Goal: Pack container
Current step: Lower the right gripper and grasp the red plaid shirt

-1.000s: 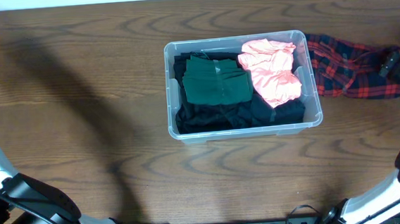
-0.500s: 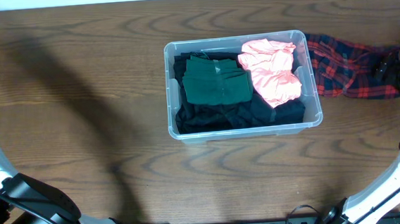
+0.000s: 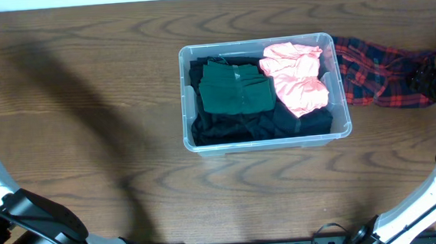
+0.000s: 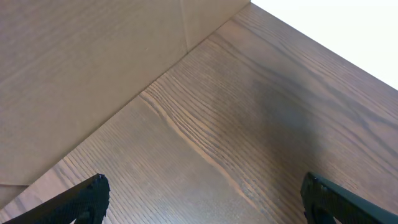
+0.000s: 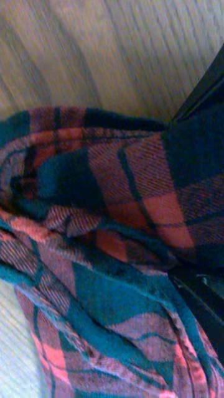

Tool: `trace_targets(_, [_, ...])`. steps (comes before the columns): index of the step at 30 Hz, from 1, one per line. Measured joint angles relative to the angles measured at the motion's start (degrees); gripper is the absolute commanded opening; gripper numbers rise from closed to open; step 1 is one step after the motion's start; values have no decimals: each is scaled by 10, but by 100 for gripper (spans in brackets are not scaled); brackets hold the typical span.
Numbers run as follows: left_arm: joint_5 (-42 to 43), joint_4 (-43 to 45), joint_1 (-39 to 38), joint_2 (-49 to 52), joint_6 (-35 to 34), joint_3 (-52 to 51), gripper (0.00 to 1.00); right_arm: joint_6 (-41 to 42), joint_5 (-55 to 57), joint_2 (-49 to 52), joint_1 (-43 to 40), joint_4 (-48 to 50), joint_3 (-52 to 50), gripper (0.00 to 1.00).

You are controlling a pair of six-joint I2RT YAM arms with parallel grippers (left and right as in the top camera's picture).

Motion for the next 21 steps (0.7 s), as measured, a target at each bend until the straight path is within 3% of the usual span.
trace_targets(5, [0,0,0,0,0,0,98,-3,-37,3,0,-3,0,51])
trace_targets(10, [0,0,0,0,0,0,98,-2,-66,5,0,-7,0,44])
trace_targets(21, [0,0,0,0,0,0,98,-2,-108,5,-21,-12,0,11])
